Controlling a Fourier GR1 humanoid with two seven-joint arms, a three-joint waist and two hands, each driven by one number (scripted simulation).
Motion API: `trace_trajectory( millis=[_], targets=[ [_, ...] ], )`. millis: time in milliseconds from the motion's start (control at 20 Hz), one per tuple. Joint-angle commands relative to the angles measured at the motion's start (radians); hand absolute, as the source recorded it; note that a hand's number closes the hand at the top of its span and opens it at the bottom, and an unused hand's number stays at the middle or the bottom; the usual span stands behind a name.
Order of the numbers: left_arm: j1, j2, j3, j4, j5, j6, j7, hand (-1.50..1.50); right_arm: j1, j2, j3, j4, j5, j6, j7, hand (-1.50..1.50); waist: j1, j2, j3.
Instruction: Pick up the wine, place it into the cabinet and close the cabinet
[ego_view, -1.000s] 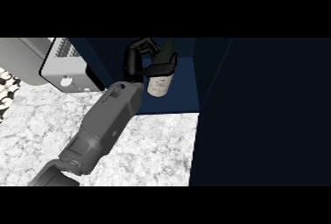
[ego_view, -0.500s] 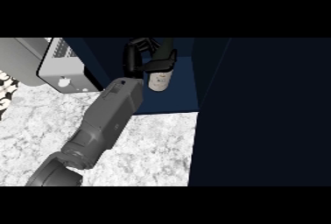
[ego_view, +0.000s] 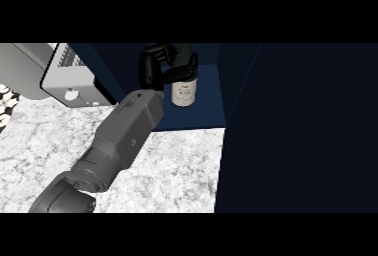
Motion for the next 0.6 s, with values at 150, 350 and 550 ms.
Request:
trace_trajectory(
  millis=[150,350,550],
  targets=[
    [-0.002,0.025,0.025,0.044,-0.002,-0.022,-0.020,1.50,0.024,-0.014,-0.015,-0.080,-0.046,0.009,0.027,-1.50,-0.004,0.004,-0.002],
    [0.016,0.016,0.011,0.079,-0.024,0.009,-0.036,-1.50,-0.007,0.005,0.021,-0.065,-0.005,-0.007,0.038,-1.50,-0.007,0.007,-0.003],
    [-0.004,0.017,0.004,0.082,-0.043,0.038,-0.030,-1.50,0.002,0.003,0.003,-0.023,-0.018,0.005,-0.006,-1.50,-0.001,0.005,-0.002]
  ],
)
